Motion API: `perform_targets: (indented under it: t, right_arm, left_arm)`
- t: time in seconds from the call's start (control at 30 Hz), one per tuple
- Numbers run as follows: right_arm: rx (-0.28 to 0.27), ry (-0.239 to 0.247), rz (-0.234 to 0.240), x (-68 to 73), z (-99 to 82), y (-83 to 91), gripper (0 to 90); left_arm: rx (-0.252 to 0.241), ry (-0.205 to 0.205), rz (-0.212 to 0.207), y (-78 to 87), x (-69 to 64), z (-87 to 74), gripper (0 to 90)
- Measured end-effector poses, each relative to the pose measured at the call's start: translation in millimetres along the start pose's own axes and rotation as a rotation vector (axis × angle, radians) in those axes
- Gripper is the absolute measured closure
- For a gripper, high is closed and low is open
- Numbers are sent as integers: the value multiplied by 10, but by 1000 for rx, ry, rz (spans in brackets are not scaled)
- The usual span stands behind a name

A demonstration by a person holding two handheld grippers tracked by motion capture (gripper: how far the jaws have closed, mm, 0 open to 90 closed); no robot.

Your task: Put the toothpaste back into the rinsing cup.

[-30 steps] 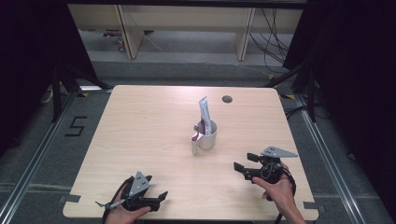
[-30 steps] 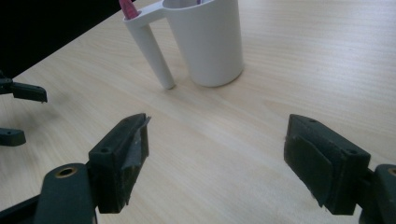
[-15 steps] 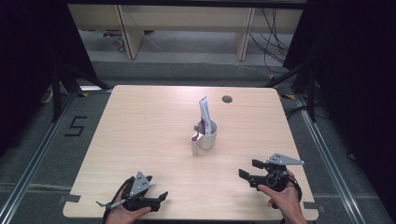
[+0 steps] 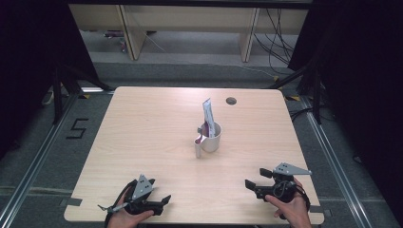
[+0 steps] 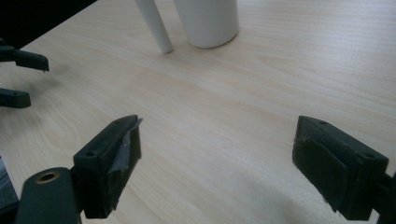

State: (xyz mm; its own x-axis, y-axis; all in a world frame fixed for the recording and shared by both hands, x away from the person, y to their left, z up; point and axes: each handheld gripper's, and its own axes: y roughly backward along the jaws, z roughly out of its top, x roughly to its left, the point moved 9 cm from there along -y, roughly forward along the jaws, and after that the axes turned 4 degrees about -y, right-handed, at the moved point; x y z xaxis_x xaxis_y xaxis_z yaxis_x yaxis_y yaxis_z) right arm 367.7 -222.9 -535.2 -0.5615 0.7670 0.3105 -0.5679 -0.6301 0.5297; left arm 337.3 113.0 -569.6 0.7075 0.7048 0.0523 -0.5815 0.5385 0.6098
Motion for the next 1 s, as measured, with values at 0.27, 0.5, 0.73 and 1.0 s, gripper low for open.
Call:
perform_targets:
  t: [0.27,0.5,0.73,1.0]
  right_arm:
    - [55,42,-25,13,-139,39,165]
    - [90,77,-39,5,-243,123,165]
    - [154,116,-66,19,-376,163,169]
    - [185,97,-87,15,-462,248,167]
  left_arm:
    - [0,5,-3,-6,0,-4,185]
    - [2,-1,-3,-6,-4,-4,185]
    - [-10,3,-3,-13,-11,7,185]
    - [-2,-1,-5,-24,-18,0,186]
